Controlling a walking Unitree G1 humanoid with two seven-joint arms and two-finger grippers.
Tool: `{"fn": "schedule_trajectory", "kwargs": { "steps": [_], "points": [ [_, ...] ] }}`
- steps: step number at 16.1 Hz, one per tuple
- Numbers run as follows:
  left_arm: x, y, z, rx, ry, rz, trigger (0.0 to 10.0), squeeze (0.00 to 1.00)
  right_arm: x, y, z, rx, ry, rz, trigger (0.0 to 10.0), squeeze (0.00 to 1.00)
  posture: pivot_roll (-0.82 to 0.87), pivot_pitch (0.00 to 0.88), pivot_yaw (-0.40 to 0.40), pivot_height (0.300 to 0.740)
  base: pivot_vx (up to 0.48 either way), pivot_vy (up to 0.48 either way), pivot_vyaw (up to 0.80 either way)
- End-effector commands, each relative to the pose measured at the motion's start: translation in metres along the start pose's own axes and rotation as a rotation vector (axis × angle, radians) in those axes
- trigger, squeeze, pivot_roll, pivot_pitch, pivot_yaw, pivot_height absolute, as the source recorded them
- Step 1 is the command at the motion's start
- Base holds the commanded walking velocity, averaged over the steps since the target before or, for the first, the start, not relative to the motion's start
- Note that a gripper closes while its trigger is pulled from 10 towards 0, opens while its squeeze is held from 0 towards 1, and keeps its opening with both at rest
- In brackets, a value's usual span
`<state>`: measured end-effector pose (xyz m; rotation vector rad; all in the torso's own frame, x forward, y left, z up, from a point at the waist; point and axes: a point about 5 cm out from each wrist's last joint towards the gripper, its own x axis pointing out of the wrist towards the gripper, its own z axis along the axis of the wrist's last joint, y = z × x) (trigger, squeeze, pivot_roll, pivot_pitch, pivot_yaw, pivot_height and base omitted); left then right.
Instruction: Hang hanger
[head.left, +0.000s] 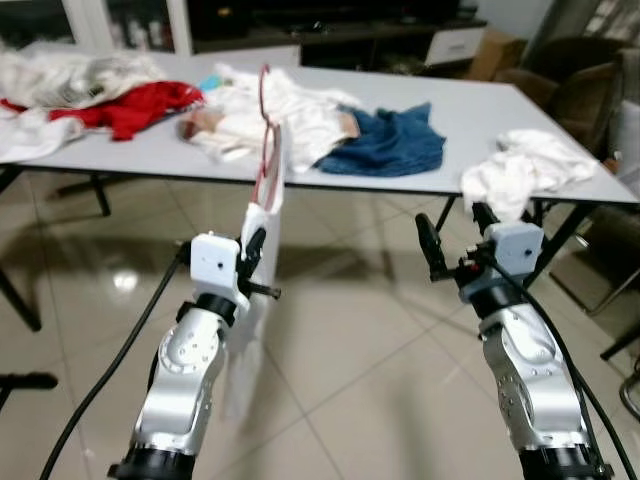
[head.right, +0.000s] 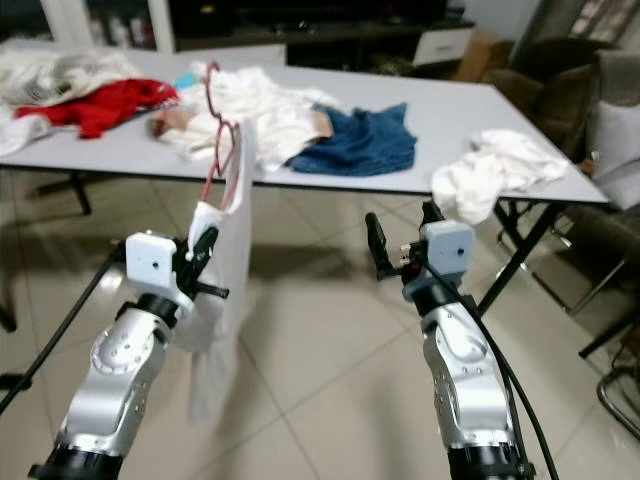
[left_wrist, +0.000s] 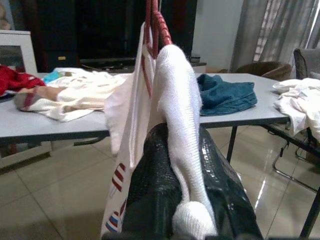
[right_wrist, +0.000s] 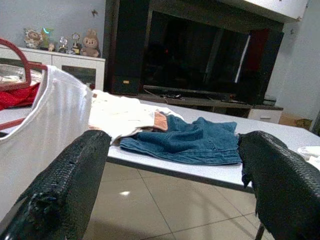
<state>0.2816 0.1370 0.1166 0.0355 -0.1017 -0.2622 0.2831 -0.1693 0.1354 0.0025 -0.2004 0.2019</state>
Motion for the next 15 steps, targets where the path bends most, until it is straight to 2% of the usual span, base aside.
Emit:
{"fn": "schedule_trajectory", "kwargs": {
  "steps": [1,8,10,11,12,15],
  "points": [
    [0.0064,-0.0030,0.0115,0.008,-0.056,-0.012,10.0,0.00,0.0004,-0.0032,-0.0022,-0.010,0.016,-0.005,10.0,0.00,0.00,0.000,-0.068,0.740,0.375,0.000,0.00],
    [0.0057,-0.0032,0.0109,0.007,-0.055,-0.007,10.0,0.00,0.0006,-0.0017,-0.0030,-0.006,0.018,-0.003,10.0,0.00,0.00,0.000,-0.070,0.740,0.373,0.000,0.00],
    [0.0052,-0.0031,0.0108,0.008,-0.055,-0.005,10.0,0.00,0.0014,-0.0012,-0.0050,-0.052,0.035,0.001,10.0,0.00,0.00,0.000,-0.070,0.740,0.368,0.000,0.00],
    [0.0048,-0.0029,0.0109,0.009,-0.055,-0.004,10.0,0.00,0.0016,-0.0002,-0.0060,-0.062,0.041,0.004,10.0,0.00,0.00,0.000,-0.070,0.740,0.371,0.000,0.80],
    [0.0044,-0.0027,0.0110,0.009,-0.055,-0.004,10.0,0.00,0.0014,-0.0004,-0.0061,-0.007,0.036,-0.007,10.0,0.00,0.00,0.000,-0.070,0.740,0.368,0.000,0.00],
    [0.0040,-0.0032,0.0104,0.008,-0.053,-0.005,10.0,0.00,0.0014,-0.0022,-0.0056,-0.006,0.034,-0.013,10.0,0.00,0.00,0.000,-0.069,0.740,0.371,0.000,0.00]
  ]
}}
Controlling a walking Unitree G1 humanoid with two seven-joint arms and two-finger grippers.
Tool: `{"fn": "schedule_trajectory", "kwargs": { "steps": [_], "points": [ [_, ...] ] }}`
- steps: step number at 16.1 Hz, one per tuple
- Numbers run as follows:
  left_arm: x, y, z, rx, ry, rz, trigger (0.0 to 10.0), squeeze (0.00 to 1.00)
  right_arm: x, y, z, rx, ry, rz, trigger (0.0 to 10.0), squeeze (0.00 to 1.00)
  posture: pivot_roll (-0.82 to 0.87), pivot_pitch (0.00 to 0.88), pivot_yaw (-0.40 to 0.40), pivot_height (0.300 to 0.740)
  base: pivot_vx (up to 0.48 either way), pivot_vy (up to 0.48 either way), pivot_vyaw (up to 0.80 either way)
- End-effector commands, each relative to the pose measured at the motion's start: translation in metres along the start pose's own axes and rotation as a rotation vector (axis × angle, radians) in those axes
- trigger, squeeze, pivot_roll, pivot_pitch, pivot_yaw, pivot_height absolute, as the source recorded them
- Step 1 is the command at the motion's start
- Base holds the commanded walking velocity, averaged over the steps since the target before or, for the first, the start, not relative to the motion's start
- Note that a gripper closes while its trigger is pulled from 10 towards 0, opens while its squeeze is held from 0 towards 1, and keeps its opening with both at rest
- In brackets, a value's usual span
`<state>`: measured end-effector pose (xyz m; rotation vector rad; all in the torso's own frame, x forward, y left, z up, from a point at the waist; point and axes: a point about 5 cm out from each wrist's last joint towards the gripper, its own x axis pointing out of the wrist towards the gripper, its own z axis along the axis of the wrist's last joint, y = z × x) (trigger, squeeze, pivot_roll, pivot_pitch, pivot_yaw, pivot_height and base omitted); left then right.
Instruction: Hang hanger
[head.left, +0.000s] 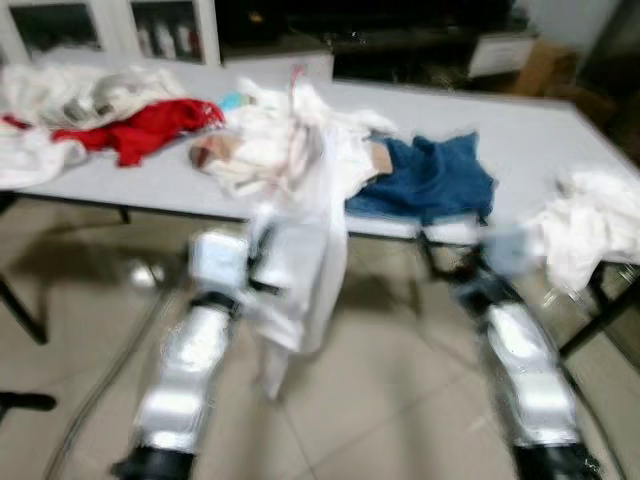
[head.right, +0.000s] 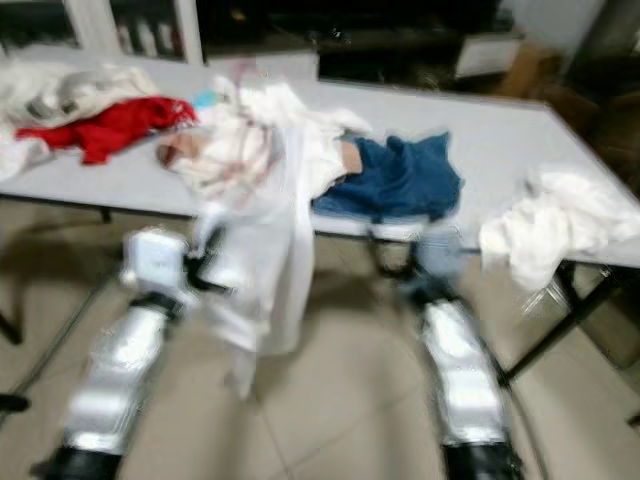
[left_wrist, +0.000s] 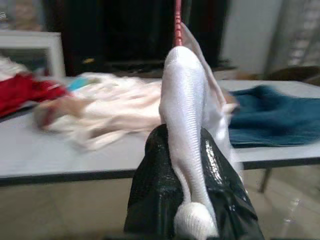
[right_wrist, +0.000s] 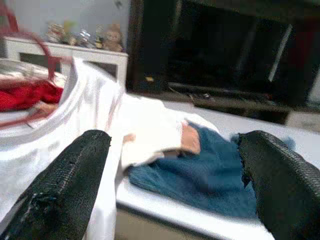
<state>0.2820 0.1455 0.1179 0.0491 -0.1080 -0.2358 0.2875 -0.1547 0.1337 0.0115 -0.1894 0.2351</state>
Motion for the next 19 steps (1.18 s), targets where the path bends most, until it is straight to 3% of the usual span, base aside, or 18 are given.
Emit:
{"fn": "schedule_trajectory", "kwargs": {
  "steps": [1,7,12,19],
  "points": [
    [0.005,-0.012,0.009,-0.008,-0.049,-0.031,10.0,0.00,-0.006,-0.016,-0.003,-0.022,0.025,-0.047,10.0,0.00,0.00,0.000,-0.070,0.740,0.371,0.000,0.00],
    [0.007,-0.013,0.010,-0.010,-0.054,-0.036,10.0,0.00,-0.006,-0.016,-0.002,-0.023,0.025,-0.046,10.0,0.00,0.00,0.000,-0.071,0.740,0.372,0.000,0.00],
    [0.025,-0.011,0.030,0.031,-0.120,-0.071,10.0,0.00,-0.005,-0.016,-0.001,-0.024,0.022,-0.042,10.0,0.00,-0.01,0.000,-0.070,0.740,0.370,0.000,0.00],
    [0.026,-0.010,0.024,0.032,-0.105,-0.071,10.0,0.00,-0.008,-0.017,-0.001,-0.062,0.029,-0.036,10.0,0.00,-0.02,0.000,-0.067,0.740,0.370,0.000,0.00]
  ]
}}
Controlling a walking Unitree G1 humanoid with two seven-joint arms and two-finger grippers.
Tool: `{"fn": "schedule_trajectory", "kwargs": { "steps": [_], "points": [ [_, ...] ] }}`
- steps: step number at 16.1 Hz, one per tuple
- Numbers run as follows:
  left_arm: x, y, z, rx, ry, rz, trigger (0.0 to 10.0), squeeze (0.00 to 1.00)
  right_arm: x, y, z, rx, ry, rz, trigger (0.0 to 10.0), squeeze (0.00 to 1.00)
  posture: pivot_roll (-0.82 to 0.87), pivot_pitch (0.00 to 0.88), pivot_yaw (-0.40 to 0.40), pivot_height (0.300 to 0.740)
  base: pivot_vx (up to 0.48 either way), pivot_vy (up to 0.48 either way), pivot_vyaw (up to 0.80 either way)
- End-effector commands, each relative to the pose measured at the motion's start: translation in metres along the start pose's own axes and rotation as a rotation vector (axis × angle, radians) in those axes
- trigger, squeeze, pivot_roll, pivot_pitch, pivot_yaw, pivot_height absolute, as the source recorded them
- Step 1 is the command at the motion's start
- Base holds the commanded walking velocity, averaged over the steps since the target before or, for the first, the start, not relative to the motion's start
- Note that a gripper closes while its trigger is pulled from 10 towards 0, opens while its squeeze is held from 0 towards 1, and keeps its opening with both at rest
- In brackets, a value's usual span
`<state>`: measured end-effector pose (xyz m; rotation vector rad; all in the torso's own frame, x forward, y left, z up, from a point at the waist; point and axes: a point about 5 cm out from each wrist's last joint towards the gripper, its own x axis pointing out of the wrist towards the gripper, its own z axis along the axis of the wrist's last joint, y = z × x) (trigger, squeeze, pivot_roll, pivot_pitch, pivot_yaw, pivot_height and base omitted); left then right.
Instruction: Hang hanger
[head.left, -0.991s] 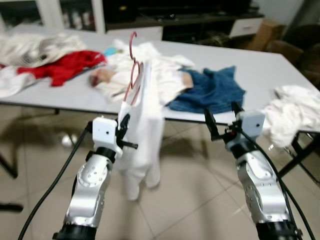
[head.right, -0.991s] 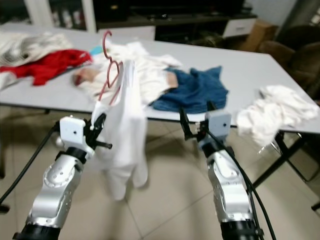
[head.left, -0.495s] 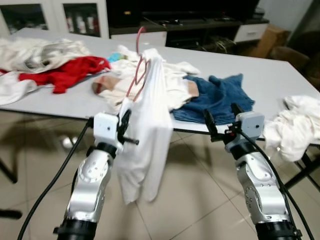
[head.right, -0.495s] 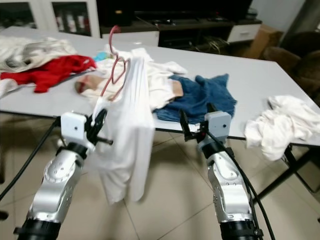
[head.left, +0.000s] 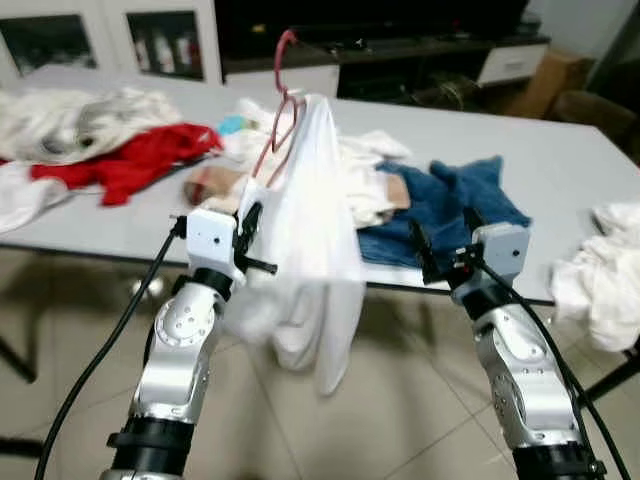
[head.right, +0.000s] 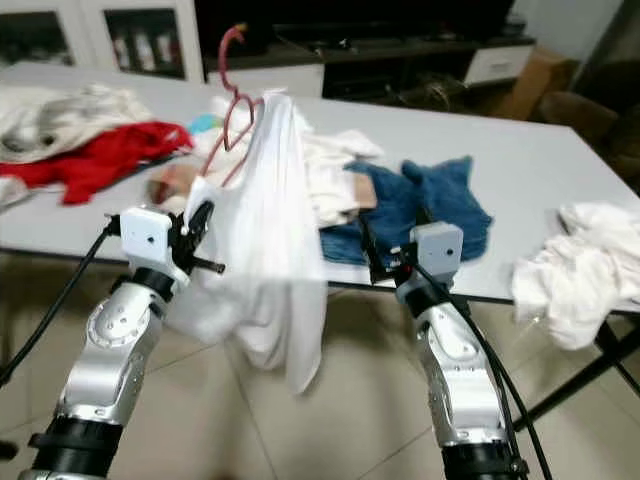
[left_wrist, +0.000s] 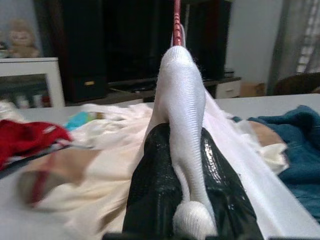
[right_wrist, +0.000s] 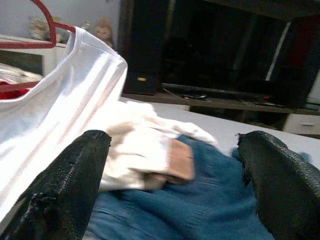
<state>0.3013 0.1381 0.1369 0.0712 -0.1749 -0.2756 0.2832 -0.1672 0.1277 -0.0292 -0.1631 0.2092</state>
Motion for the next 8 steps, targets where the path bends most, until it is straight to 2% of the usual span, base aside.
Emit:
{"fn": "schedule_trajectory", "kwargs": {
  "steps": [1,3,8],
  "points": [
    [0.0043,-0.0088,0.0070,0.003,-0.040,-0.031,10.0,0.00,0.0005,-0.0052,0.0031,-0.030,-0.001,-0.011,10.0,0.00,-0.02,0.000,-0.069,0.740,0.364,0.000,0.80],
    [0.0043,-0.0083,0.0062,0.003,-0.040,-0.028,10.0,0.00,0.0015,-0.0032,0.0027,-0.019,0.003,-0.001,10.0,0.00,-0.01,0.000,-0.075,0.740,0.366,0.000,0.64],
    [0.0030,-0.0080,0.0044,0.001,-0.037,-0.020,10.0,0.00,0.0014,-0.0043,0.0023,-0.012,0.006,-0.005,10.0,0.00,-0.01,0.000,-0.075,0.740,0.362,0.000,0.00]
  ]
}}
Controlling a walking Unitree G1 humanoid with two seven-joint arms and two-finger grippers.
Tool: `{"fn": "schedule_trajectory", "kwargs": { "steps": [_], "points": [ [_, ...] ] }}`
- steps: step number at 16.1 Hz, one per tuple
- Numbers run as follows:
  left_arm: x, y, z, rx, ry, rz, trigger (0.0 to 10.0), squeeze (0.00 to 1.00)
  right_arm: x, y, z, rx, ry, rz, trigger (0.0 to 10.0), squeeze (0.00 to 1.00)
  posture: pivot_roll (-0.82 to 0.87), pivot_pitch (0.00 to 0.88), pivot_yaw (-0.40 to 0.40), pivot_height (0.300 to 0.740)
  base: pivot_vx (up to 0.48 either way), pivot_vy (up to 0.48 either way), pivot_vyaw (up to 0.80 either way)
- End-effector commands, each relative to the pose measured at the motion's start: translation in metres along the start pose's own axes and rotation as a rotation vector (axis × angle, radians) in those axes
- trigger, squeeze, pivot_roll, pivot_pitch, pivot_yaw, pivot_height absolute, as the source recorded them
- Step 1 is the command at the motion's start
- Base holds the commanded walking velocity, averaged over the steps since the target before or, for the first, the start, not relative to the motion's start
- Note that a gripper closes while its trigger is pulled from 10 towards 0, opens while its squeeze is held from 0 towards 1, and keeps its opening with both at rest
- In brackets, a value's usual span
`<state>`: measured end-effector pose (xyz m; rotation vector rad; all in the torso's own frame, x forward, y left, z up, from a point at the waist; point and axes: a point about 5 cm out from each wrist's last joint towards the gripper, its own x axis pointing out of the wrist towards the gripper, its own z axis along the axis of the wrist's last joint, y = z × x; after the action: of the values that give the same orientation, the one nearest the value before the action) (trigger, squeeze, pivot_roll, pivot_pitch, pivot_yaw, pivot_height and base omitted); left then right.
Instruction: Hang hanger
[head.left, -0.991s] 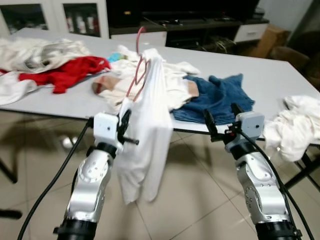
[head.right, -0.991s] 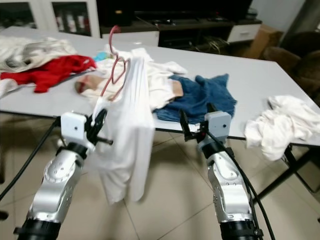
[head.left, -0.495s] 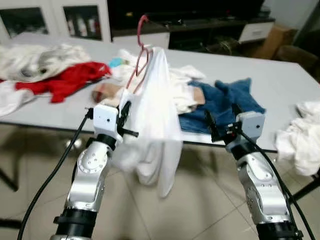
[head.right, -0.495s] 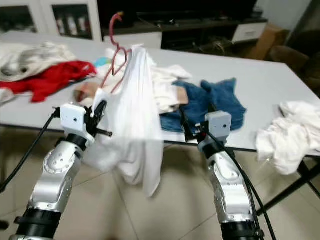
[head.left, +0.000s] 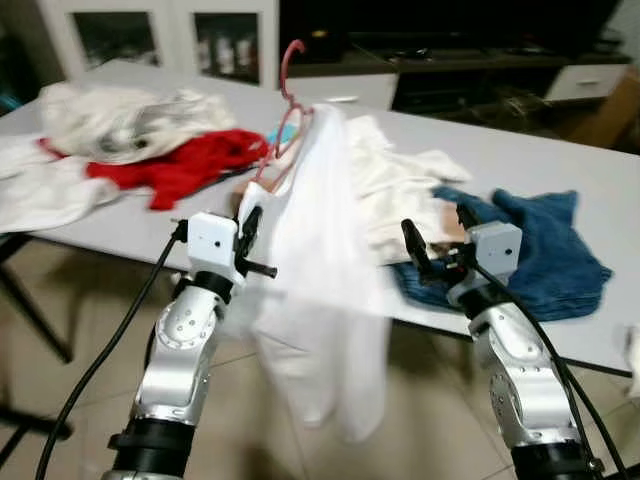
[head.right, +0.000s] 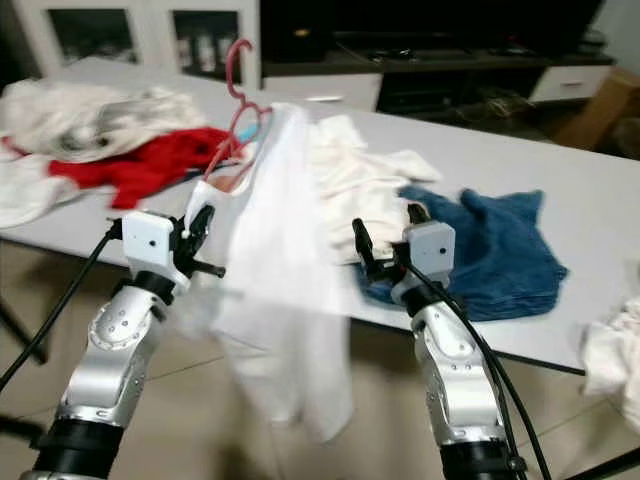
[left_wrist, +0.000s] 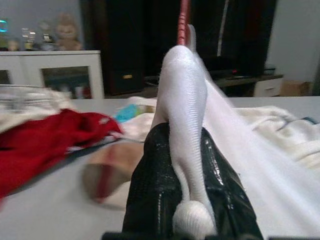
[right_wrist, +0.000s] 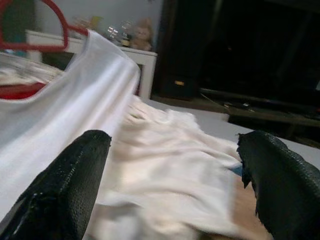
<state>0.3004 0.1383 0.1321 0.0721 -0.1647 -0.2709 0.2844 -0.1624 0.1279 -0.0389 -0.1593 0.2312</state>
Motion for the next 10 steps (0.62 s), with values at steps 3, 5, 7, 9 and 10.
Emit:
{"fn": "schedule_trajectory", "kwargs": {
  "steps": [3,5,7,9,10],
  "points": [
    [0.0050,-0.0080,0.0087,-0.002,-0.047,-0.027,10.0,0.00,-0.0008,-0.0079,0.0023,-0.004,0.002,-0.028,10.0,0.00,-0.01,0.000,-0.075,0.740,0.361,0.000,0.00],
    [0.0050,-0.0079,0.0086,-0.001,-0.047,-0.027,10.0,0.00,-0.0010,-0.0075,0.0022,-0.002,0.001,-0.028,10.0,0.00,-0.01,0.000,-0.074,0.740,0.364,0.000,0.00],
    [0.0048,-0.0080,0.0086,-0.001,-0.047,-0.027,10.0,0.00,-0.0015,-0.0071,0.0021,0.000,0.001,-0.029,10.0,0.00,-0.01,0.000,-0.072,0.740,0.362,0.000,0.00],
    [0.0050,-0.0085,0.0086,0.000,-0.047,-0.028,10.0,0.00,-0.0018,-0.0068,0.0020,0.001,0.002,-0.030,10.0,0.00,-0.01,0.000,-0.071,0.740,0.364,0.000,0.00],
    [0.0052,-0.0088,0.0087,0.000,-0.048,-0.029,10.0,0.00,-0.0019,-0.0066,0.0017,0.002,0.003,-0.030,10.0,0.00,-0.01,0.000,-0.071,0.740,0.368,0.000,0.00]
  ]
}}
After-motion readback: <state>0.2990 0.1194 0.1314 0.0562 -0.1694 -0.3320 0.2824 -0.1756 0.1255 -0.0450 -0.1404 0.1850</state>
